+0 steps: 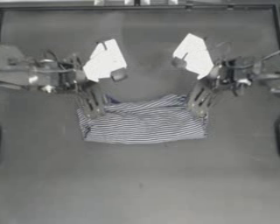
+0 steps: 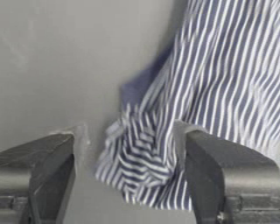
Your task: Fold shirt
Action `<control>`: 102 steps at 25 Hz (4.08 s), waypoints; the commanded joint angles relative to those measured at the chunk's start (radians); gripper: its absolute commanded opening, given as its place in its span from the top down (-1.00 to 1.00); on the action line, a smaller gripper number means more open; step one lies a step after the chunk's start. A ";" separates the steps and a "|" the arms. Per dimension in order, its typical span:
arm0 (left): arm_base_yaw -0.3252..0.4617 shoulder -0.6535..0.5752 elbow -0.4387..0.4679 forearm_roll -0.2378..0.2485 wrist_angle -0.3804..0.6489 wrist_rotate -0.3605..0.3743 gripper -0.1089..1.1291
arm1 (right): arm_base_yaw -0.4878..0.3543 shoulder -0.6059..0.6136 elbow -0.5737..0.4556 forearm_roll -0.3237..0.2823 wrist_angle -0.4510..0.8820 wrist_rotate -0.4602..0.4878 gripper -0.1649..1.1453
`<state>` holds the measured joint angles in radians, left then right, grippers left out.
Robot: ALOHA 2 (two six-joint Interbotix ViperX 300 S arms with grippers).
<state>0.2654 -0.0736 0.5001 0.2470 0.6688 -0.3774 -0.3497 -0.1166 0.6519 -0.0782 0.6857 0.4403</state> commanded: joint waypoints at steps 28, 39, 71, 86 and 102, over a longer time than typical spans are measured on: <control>-0.069 -0.075 0.021 -0.017 -0.301 0.038 -0.65 | 0.146 -0.422 0.290 -0.015 -0.141 0.815 -0.81; -0.075 -0.051 0.018 -0.017 -0.322 0.046 -0.64 | 0.227 -0.376 0.327 -0.299 -0.206 1.256 -0.81; -0.089 -0.003 0.028 -0.018 -0.325 0.044 -0.60 | 0.130 -0.115 0.393 -0.299 -0.538 1.250 -0.81; -0.091 -0.002 0.028 -0.021 -0.308 0.044 -0.53 | 0.097 -0.005 0.402 -0.311 -0.718 1.264 -0.81; -0.091 -0.002 0.031 -0.023 -0.304 0.043 -0.52 | 0.095 0.023 0.394 -0.313 -0.739 1.264 0.37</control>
<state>0.1764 -0.0552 0.5430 0.2270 0.3682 -0.3329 -0.2577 -0.0844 1.0600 -0.3881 -0.0476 1.7073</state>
